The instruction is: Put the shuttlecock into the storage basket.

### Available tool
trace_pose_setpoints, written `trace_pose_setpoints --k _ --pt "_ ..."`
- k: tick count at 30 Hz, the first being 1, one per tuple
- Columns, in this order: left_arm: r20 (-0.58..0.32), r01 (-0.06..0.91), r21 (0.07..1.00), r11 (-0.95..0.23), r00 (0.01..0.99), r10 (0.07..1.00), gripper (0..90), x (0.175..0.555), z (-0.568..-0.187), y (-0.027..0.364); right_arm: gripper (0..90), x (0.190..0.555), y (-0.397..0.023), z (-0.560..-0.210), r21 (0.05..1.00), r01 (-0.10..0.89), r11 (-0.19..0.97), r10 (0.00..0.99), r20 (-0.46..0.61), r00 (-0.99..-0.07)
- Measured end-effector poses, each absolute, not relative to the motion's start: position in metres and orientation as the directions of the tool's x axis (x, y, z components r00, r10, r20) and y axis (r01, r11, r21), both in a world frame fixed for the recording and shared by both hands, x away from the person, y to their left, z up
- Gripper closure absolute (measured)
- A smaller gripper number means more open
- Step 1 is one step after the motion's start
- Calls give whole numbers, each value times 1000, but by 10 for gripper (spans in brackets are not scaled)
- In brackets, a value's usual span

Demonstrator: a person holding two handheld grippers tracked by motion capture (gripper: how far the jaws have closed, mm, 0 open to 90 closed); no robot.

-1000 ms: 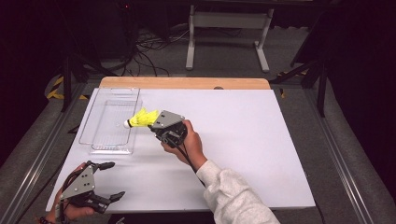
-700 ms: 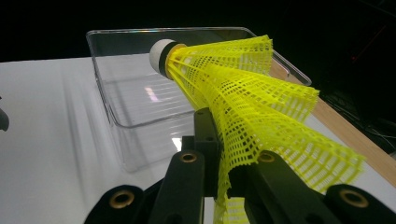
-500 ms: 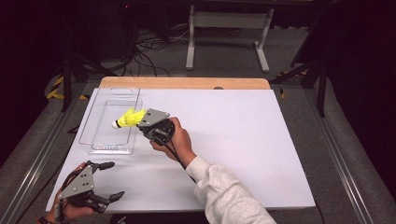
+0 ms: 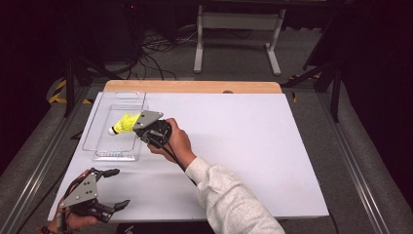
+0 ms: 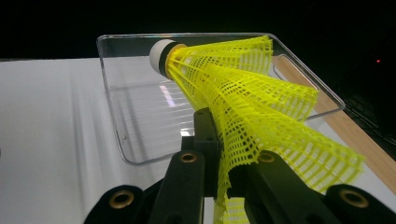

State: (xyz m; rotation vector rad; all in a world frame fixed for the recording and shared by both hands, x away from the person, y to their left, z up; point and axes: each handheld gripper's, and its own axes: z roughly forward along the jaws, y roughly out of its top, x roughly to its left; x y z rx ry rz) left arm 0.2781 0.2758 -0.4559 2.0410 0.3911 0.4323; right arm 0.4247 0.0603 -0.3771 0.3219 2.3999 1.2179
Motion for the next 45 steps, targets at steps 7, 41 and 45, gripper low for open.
trace_pose_setpoints --k 7,41,45 --pt "141 96 877 -471 886 443 55 278 -456 276 880 428 73 -377 778 -1 629 355 -288 -890" --pt "141 100 880 -463 878 457 55 269 -455 283 876 445 130 -392 645 -13 764 214 -272 -938" --pt "138 103 880 -463 878 457 55 269 -455 283 874 446 134 -394 647 -8 763 218 -268 -939"
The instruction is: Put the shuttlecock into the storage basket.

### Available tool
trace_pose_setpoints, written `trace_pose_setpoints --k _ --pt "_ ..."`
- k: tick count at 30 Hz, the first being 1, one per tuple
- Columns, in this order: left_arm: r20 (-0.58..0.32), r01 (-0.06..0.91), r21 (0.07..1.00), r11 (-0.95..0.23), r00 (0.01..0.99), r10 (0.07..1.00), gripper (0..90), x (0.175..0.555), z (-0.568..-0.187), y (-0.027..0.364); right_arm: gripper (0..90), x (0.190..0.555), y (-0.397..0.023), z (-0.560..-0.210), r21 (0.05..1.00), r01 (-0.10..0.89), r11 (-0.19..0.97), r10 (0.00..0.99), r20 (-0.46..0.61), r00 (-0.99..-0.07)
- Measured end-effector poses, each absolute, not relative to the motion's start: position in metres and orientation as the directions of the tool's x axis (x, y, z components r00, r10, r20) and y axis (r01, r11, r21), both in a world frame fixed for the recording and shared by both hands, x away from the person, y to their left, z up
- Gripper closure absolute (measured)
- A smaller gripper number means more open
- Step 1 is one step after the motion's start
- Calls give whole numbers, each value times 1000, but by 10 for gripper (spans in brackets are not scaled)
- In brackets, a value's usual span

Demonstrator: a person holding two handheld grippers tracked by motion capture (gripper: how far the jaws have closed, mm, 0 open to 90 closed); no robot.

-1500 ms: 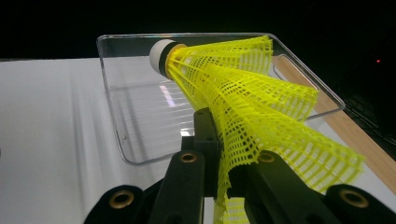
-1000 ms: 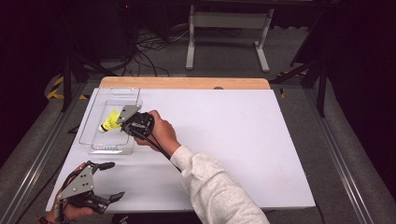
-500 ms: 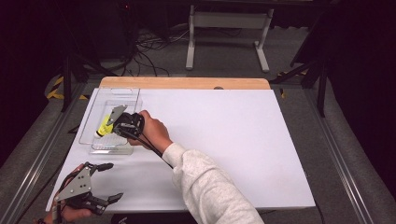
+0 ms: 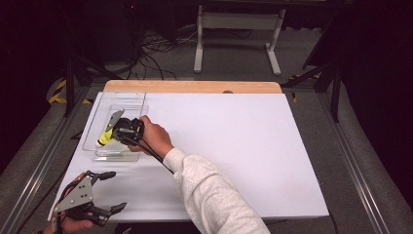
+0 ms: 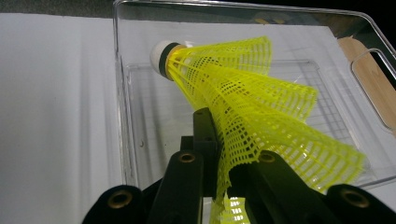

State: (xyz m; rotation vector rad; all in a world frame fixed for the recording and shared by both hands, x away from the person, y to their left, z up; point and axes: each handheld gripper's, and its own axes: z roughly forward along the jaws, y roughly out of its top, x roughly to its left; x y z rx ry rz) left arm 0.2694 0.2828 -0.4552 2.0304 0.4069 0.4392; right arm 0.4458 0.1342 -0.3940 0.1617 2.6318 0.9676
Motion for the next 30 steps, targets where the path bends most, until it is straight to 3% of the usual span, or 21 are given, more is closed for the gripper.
trace_pose_setpoints --k 17,30 --pt "134 104 880 -464 882 453 55 270 -456 282 862 450 143 -410 637 39 770 227 -216 -950" --pt "134 104 878 -467 883 450 55 271 -456 281 802 452 141 -417 638 84 765 243 -165 -956"
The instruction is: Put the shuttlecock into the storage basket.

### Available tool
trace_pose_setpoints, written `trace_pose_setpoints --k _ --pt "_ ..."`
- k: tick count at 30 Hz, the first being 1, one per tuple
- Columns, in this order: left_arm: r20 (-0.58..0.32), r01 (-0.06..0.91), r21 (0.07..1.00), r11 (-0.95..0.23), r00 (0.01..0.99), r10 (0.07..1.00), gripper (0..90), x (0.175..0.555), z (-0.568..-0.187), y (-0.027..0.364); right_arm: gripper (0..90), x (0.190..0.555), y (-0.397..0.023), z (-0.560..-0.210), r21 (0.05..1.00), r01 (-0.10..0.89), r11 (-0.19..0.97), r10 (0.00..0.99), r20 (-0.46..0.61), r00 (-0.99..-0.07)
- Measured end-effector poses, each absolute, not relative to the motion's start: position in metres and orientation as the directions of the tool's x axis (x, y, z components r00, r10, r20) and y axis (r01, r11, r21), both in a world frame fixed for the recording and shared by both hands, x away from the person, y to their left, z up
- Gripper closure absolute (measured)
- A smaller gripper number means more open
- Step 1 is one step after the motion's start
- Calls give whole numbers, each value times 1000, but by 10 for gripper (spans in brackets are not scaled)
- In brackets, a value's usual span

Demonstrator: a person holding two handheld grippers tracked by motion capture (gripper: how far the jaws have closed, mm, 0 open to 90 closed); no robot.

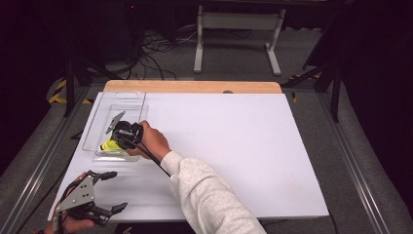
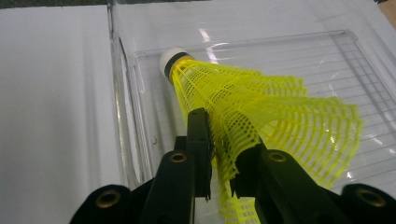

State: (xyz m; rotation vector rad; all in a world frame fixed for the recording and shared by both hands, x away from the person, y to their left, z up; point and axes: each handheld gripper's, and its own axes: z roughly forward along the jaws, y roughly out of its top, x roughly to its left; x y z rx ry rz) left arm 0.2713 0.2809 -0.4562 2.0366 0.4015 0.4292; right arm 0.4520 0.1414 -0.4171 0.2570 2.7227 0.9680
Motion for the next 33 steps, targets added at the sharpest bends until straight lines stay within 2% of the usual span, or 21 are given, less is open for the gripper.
trace_pose_setpoints --k 7,10,24,33 --pt "137 101 877 -470 885 444 56 272 -456 280 601 453 135 -418 653 132 746 289 -138 -947" --pt "136 101 876 -472 886 444 56 273 -456 280 551 451 128 -415 661 145 736 310 -140 -940" --pt "142 104 870 -482 884 445 56 273 -457 278 494 437 95 -398 729 107 676 339 -178 -924" --pt "143 103 868 -486 885 442 55 274 -457 277 490 428 79 -390 744 84 663 353 -211 -912"
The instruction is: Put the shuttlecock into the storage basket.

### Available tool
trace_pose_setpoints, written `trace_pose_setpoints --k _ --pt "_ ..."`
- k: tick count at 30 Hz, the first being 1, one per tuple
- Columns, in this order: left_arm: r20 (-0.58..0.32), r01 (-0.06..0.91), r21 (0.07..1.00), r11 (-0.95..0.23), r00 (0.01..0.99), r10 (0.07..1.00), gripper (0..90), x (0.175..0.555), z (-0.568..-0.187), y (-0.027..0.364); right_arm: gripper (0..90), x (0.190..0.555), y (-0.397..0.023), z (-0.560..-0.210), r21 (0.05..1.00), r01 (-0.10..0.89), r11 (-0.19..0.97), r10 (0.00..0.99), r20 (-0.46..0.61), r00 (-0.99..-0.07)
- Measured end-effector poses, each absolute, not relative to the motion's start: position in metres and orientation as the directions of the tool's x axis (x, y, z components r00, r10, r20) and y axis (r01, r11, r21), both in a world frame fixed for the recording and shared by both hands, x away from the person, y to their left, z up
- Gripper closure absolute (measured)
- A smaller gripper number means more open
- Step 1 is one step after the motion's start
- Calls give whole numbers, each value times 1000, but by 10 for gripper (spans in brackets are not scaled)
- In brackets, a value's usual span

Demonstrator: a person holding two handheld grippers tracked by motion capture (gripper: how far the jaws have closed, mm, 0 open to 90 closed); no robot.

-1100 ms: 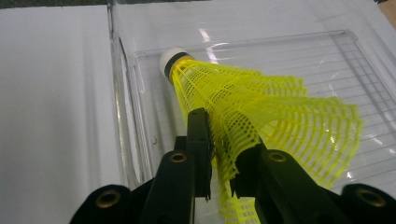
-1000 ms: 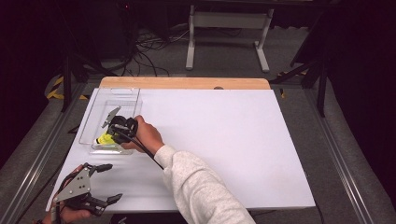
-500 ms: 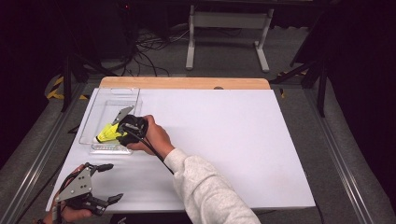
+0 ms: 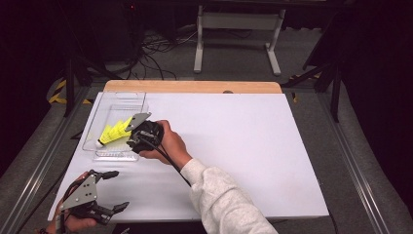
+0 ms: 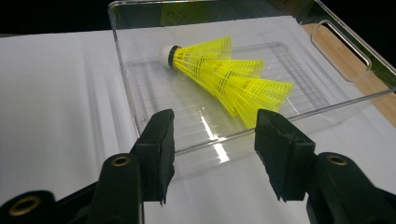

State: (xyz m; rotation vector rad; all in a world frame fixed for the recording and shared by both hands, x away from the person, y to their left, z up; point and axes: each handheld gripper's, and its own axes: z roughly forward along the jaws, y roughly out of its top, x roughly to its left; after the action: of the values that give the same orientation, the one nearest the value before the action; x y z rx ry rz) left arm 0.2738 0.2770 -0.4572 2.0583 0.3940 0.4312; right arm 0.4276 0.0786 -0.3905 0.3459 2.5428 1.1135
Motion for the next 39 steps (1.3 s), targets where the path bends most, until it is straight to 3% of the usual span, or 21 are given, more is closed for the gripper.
trace_pose_setpoints --k 39 --pt "143 115 860 -496 881 451 55 275 -458 276 403 420 4 -364 794 83 602 473 -272 -838"
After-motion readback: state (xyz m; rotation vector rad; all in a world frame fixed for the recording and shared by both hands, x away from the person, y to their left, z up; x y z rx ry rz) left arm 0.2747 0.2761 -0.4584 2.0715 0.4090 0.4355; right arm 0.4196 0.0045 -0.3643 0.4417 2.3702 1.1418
